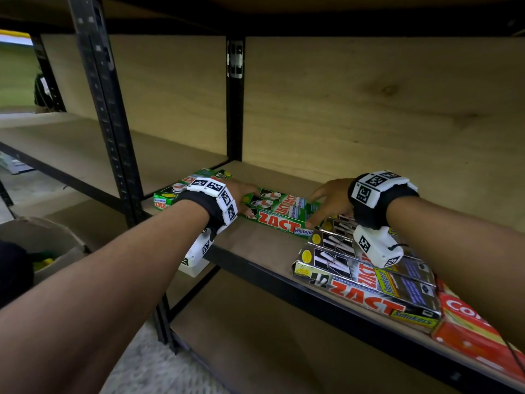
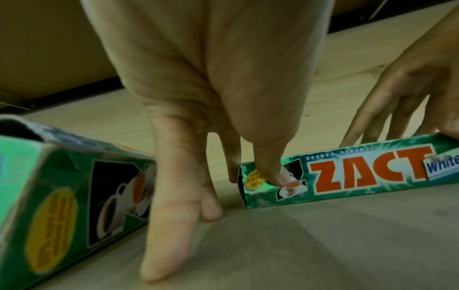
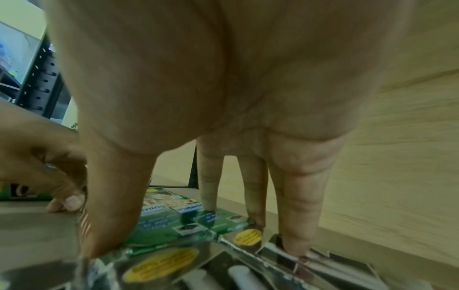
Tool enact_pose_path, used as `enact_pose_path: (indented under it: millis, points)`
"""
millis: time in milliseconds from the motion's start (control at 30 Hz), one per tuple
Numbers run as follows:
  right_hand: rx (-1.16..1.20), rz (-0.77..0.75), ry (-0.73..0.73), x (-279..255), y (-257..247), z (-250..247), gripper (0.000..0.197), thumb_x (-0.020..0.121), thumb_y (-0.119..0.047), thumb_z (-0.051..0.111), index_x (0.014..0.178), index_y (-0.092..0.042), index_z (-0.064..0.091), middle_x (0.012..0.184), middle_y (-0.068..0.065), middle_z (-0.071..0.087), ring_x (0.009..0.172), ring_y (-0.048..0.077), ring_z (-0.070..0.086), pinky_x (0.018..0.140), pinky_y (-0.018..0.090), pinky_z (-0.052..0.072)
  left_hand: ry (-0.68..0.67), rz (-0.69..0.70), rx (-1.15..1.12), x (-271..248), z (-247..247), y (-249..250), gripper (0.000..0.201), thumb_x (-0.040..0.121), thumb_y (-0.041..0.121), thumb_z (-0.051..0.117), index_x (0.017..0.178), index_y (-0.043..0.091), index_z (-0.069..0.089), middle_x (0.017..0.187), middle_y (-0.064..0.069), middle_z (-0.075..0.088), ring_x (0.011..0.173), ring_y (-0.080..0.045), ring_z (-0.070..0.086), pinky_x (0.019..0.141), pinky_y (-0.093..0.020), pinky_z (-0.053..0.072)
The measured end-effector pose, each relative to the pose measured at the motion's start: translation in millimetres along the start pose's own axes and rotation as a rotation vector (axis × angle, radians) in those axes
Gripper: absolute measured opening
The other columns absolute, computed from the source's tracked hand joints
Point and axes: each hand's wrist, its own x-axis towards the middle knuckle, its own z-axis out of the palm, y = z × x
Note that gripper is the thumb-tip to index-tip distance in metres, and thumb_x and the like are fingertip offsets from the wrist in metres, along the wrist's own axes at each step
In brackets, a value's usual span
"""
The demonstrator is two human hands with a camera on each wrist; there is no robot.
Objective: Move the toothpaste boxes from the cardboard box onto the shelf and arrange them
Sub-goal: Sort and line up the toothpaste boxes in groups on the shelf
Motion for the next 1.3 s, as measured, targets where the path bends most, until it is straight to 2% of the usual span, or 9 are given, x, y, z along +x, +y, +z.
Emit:
enact_pose_path:
  millis: [133, 233, 367, 500, 667, 733, 867, 1067, 1300]
  points:
    - [-0.002, 0.013, 0.01, 1.3, -2.0, 3.6, 0.081, 0.079, -0.063, 0.069, 0.149, -0.031, 0.041, 0.157, -0.003, 0.035, 0.142, 0.022, 0.036, 0.112, 0.033, 0.03, 0.023, -0.016, 0.0, -6.6, 1.5, 3.8, 0.057, 0.094, 0.034, 0.063, 0.147, 0.027, 0.043, 0.143, -0.003, 0.052, 0.124, -0.025, 0.055, 0.1, -0.032, 0.045]
    - [-0.03, -0.002, 0.051, 4.4, -11.2, 4.8, 0.08, 0.076, -0.066, 0.071, 0.143, -0.03, 0.048, 0.148, -0.005, 0.046, 0.128, 0.02, 0.05, 0.103, 0.032, 0.042, 0.098, -0.057, 0.007, -19.5, -10.5, -1.2, 0.041, 0.094, 0.029, 0.05, 0.135, 0.025, 0.053, 0.127, -0.006, 0.062, 0.107, -0.029, 0.062, 0.092, -0.038, 0.052]
    - [0.035, -0.125, 0.154, 3.2, -43.3, 1.8, 0.04, 0.089, -0.046, 0.068, 0.125, -0.03, 0.061, 0.128, -0.004, 0.059, 0.098, 0.015, 0.055, 0.078, 0.025, 0.042, 0.266, -0.162, -0.018, -51.1, -31.3, -33.8, 0.031, 0.092, 0.035, 0.053, 0.119, 0.025, 0.063, 0.112, -0.007, 0.065, 0.098, -0.029, 0.063, 0.08, -0.032, 0.052]
    - [0.094, -0.257, 0.24, 6.0, -94.9, -1.2, 0.035, 0.092, -0.04, 0.063, 0.127, -0.032, 0.061, 0.129, -0.005, 0.058, 0.107, 0.017, 0.058, 0.08, 0.023, 0.042, 0.265, -0.284, -0.028, -88.0, -34.5, -83.1, 0.039, 0.088, 0.041, 0.057, 0.124, 0.026, 0.06, 0.117, -0.007, 0.067, 0.104, -0.029, 0.063, 0.086, -0.036, 0.054]
    - [0.355, -0.335, 0.214, 13.9, -162.6, 4.7, 0.044, 0.095, -0.029, 0.062, 0.136, -0.038, 0.049, 0.12, 0.003, 0.062, 0.084, 0.023, 0.069, 0.069, 0.035, 0.061, 0.26, -0.328, -0.118, -117.8, -14.0, -114.5, 0.05, 0.091, 0.036, 0.064, 0.138, 0.022, 0.054, 0.132, -0.007, 0.06, 0.121, -0.026, 0.055, 0.099, -0.03, 0.044]
    - [0.276, -0.37, 0.213, 21.1, -181.3, 8.3, 0.057, 0.096, -0.019, 0.057, 0.145, -0.04, 0.038, 0.128, 0.003, 0.056, 0.1, 0.027, 0.066, 0.082, 0.036, 0.058, 0.298, -0.325, -0.176, -120.7, -2.8, -119.3, 0.055, 0.091, 0.038, 0.065, 0.142, 0.029, 0.05, 0.134, -0.007, 0.059, 0.123, -0.025, 0.053, 0.1, -0.028, 0.042]
    - [0.065, -0.433, 0.262, 31.9, -201.4, 12.9, 0.071, 0.092, -0.005, 0.06, 0.152, -0.033, 0.032, 0.154, 0.01, 0.034, 0.136, 0.031, 0.041, 0.103, 0.027, 0.034, 0.293, -0.306, -0.226, -115.8, 11.2, -124.3, 0.053, 0.089, 0.046, 0.063, 0.14, 0.042, 0.049, 0.124, -0.009, 0.062, 0.111, -0.024, 0.059, 0.093, -0.029, 0.047]
    - [0.165, -0.532, 0.49, 50.9, -195.4, 27.3, 0.038, 0.081, -0.006, 0.069, 0.11, -0.028, 0.061, 0.121, 0.006, 0.049, 0.104, 0.03, 0.056, 0.082, 0.029, 0.046, 0.348, -0.315, -0.286, -111.5, 22.2, -125.2, 0.042, 0.086, 0.052, 0.064, 0.127, 0.044, 0.059, 0.113, 0.004, 0.07, 0.088, -0.013, 0.064, 0.08, -0.028, 0.054]
    - [0.716, -0.543, 0.662, 44.6, -178.0, 9.5, 0.029, 0.084, 0.001, 0.065, 0.108, -0.016, 0.064, 0.104, -0.001, 0.066, 0.093, 0.016, 0.061, 0.081, 0.03, 0.051, 0.416, -0.441, -0.289, -105.3, 20.2, -108.9, 0.037, 0.083, 0.049, 0.07, 0.117, 0.036, 0.062, 0.099, -0.001, 0.069, 0.075, -0.018, 0.066, 0.055, -0.023, 0.046]
